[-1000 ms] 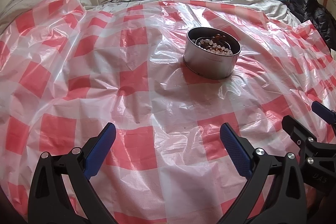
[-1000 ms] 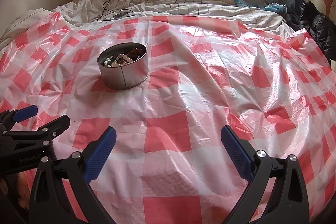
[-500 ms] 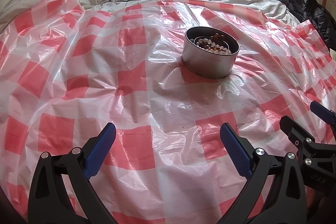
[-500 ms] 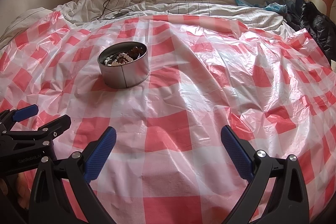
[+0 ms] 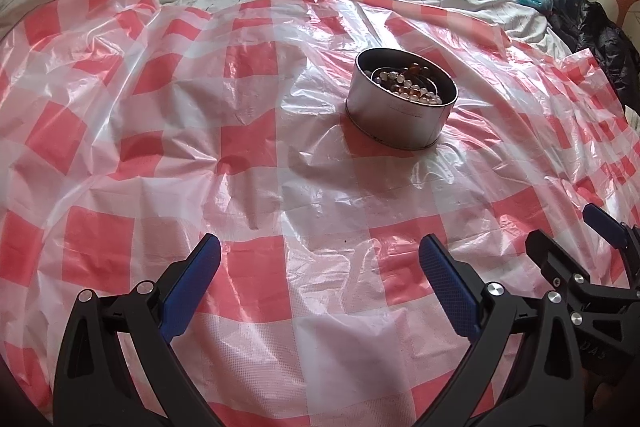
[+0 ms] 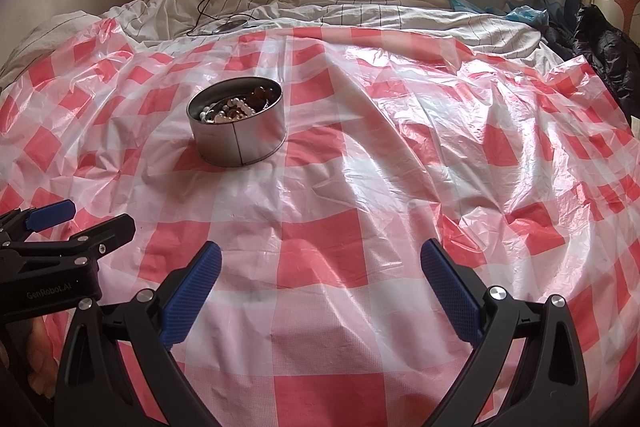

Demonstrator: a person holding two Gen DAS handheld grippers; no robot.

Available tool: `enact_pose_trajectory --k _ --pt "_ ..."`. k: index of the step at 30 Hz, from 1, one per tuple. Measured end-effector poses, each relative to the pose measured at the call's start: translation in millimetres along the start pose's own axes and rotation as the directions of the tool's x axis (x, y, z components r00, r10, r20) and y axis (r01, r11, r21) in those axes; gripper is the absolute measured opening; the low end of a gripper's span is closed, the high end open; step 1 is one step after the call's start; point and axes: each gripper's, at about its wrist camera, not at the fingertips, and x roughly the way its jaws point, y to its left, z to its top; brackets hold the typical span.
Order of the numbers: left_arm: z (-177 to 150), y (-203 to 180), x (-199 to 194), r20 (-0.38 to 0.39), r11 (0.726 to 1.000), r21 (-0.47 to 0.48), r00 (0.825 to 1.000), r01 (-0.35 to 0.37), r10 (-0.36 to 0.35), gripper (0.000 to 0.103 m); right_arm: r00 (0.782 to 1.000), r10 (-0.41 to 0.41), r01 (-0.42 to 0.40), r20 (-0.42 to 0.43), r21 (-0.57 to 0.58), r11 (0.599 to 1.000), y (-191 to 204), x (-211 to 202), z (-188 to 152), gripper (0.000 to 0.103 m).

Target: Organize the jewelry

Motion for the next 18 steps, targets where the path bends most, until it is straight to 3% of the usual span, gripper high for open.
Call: enact_pose_trajectory --k 6,9,13,18 --pt "-4.5 -4.7 -10.9 0.069 0.997 0.049 0.996 -0.054 0.051 0.095 1.0 0.0 0.0 0.004 0.005 1.0 -0.2 0.4 -0.7 0.095" --pt "-3.9 -7.7 -7.5 0.05 0.997 0.064 0.998 -0.048 0.045 0.095 1.0 0.001 -0.001 0.006 0.008 1.0 -1.6 1.3 -1.4 0.095" --pt "-2.3 -10.6 -1.7 0.028 0.992 0.088 0.995 -0.093 0.091 0.095 1.0 0.0 0.0 0.006 0.007 1.0 -2.4 1.4 -1.9 0.095" --pt "-4.2 -14.3 -1.6 0.025 0.991 0.108 0.997 -0.08 0.077 0.095 1.0 0.001 -0.001 0.005 0.006 1.0 -3.3 1.1 0.0 0.095"
